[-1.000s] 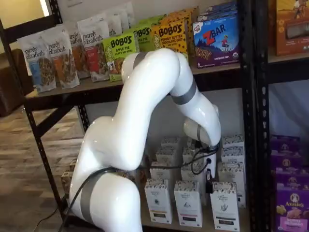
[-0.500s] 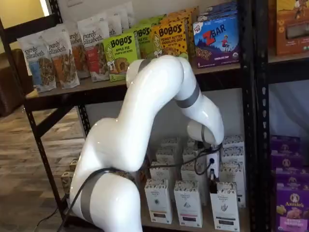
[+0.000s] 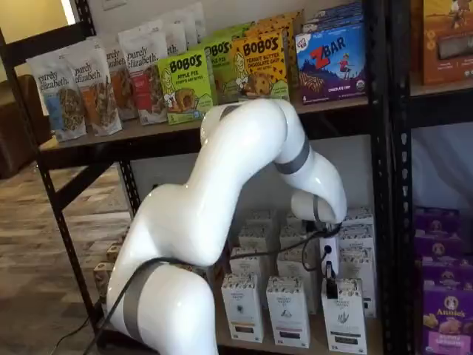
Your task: Pick up the white box with a green strip in the middle, on the bottom shelf, the sixth box from the left
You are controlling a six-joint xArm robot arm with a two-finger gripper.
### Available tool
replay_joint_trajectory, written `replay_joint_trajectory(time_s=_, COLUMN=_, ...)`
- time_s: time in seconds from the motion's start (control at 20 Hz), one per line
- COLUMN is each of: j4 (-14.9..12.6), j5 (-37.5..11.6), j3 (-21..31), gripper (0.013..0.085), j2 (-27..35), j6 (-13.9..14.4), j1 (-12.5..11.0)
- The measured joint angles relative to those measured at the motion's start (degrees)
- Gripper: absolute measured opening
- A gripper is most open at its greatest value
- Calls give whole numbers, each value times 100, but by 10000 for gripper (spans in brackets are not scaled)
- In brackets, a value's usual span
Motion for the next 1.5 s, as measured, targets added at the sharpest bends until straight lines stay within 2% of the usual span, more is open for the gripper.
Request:
replay_joint_trajectory(time_s=0.15, j4=-314, j5=148, j3=-265, gripper=850, j2=199, j6=284, j1=19)
replay_joint_trajectory(time_s=0.35, j4=-870, j5=347, j3=-535, gripper=850, j2=413, j6=770, j1=40)
replay_joint_trajectory(time_s=0.5, j4=-1058, j5=420, j3=-622, gripper=850, j2=502, j6=936, j1=49)
replay_joint_trajectory(time_s=0.9, j4=-1089, j5=306, j3=-662, gripper=850, j2=623, j6=989, j1=66)
replay_joint_trajectory(time_s=1.2, j4=-1243, j5=203, j3=-676, gripper=850, j2=707, j6=1132, j1=72)
replay_joint_trajectory(time_s=1.4, j4=-1171, j5=90, j3=-685, gripper=850, j2=751, j6=1058, j1=54)
replay_joint_trajectory(time_s=1.5, j4=-1223, j5=124, j3=-725, gripper=850, j2=776, j6=1099, j1=52)
